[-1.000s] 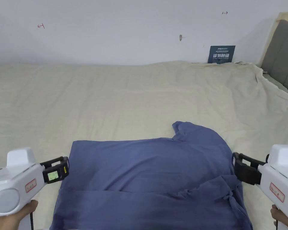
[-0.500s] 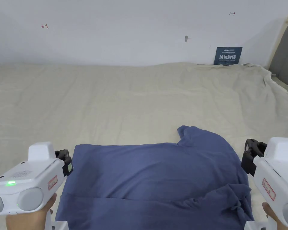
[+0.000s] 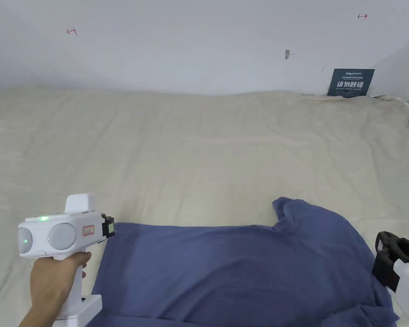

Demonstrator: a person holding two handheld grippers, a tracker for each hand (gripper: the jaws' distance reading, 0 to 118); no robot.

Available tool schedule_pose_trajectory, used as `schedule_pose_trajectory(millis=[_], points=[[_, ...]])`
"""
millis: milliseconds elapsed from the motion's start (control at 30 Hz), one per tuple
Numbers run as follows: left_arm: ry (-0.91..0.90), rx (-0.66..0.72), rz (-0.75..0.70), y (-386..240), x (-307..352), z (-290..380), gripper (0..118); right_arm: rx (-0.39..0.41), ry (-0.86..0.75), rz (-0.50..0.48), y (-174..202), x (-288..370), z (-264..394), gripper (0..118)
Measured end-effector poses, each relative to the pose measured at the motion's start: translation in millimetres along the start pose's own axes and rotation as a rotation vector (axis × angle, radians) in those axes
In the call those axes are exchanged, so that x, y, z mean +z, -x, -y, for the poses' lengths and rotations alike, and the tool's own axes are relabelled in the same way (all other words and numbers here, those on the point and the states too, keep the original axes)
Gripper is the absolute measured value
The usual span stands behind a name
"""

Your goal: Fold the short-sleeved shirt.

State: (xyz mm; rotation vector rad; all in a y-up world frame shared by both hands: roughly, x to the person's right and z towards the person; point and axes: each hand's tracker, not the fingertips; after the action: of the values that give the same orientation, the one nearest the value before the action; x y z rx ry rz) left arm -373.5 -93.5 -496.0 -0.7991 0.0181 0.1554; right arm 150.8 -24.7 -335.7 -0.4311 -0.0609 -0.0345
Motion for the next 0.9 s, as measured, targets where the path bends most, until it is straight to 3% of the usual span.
schedule_pose_trajectory(millis=[33, 67, 167, 233, 333, 400, 533, 600, 633, 667, 767, 900], points=[[0.024, -0.001, -0.011, 2, -12, -7, 5, 0.001, 0.007, 0.004, 0, -5, 1, 0], [0.026, 0.004, -0.025, 3, -24, -13, 20, 0.001, 0.016, 0.007, 0, -11, 2, 0], [0.076, -0.005, -0.050, 6, -56, -23, 74, -0.004, 0.036, 0.016, 0, -25, 5, 0], [0.135, -0.010, -0.070, 9, -76, -26, 85, -0.004, 0.049, 0.024, -1, -34, 8, 0], [0.186, -0.017, -0.082, 11, -102, -27, 85, -0.018, 0.069, 0.038, 2, -41, 11, 0], [0.228, -0.009, -0.087, 10, -113, -24, 84, -0.026, 0.080, 0.042, 2, -45, 14, 0], [0.285, -0.040, -0.096, 3, -128, -17, 70, -0.034, 0.106, 0.040, -1, -50, 20, 0], [0.257, -0.110, -0.123, -5, -122, -15, 57, -0.029, 0.112, 0.047, -3, -51, 24, 0], [0.254, -0.134, -0.100, -9, -119, -14, 47, -0.029, 0.117, 0.048, -4, -52, 24, 0], [0.249, -0.153, -0.106, -14, -118, -13, 29, -0.032, 0.121, 0.049, -6, -53, 26, 0], [0.244, -0.209, -0.092, -23, -116, -9, 2, -0.040, 0.134, 0.052, -11, -59, 27, 0], [0.177, -0.241, -0.053, -28, -96, -10, 0, -0.034, 0.144, 0.039, -23, -77, 19, 0]])
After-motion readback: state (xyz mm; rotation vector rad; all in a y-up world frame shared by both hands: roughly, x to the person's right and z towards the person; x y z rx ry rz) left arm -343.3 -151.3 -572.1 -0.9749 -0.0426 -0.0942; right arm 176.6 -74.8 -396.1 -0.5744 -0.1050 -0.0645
